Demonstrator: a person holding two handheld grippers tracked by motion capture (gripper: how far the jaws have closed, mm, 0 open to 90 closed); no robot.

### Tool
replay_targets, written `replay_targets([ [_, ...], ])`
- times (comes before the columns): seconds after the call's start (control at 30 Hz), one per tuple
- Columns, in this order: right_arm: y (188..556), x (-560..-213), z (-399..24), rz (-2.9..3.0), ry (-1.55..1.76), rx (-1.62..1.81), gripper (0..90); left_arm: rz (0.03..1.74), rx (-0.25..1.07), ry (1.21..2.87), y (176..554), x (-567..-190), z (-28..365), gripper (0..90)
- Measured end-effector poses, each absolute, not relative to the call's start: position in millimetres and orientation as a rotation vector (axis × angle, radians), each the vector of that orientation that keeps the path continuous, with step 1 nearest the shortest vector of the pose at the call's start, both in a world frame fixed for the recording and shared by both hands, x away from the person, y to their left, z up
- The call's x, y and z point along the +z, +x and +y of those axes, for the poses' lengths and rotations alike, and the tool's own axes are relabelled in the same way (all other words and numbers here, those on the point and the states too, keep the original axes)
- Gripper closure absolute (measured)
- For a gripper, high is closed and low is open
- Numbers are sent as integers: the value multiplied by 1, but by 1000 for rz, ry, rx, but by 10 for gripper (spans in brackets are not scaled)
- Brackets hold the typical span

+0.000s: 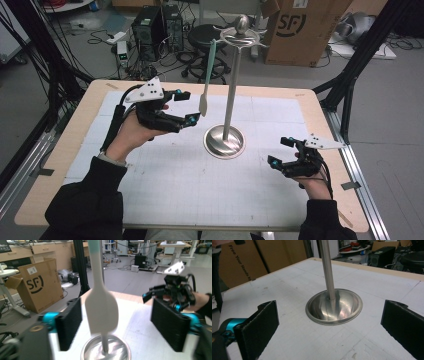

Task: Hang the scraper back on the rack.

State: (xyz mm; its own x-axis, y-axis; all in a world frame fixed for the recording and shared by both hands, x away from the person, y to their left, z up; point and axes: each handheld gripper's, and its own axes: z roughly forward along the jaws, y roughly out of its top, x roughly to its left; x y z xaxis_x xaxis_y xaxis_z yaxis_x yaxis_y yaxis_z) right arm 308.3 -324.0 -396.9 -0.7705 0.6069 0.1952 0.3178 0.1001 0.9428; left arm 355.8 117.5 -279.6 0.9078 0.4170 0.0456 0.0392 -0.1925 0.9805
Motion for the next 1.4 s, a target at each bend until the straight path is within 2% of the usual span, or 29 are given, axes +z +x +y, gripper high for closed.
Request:
replay_targets([
  [0.07,309,-397,-324,2130,925,1729,4,341,348,1740,355,-288,120,132],
  [0.23,309,-396,-323,2133,921,1724,4,359,326,1722,354,-307,131,66],
  [1.0,306,-393,-321,2100,893,1731,3,570,365,1673,339,-391,211,49],
  [1.27,308,-395,-319,2104,890,1715,3,635,425,1690,334,-404,227,49],
  [1.4,308,-396,-318,2094,897,1700,3,616,435,1678,329,-406,230,49],
])
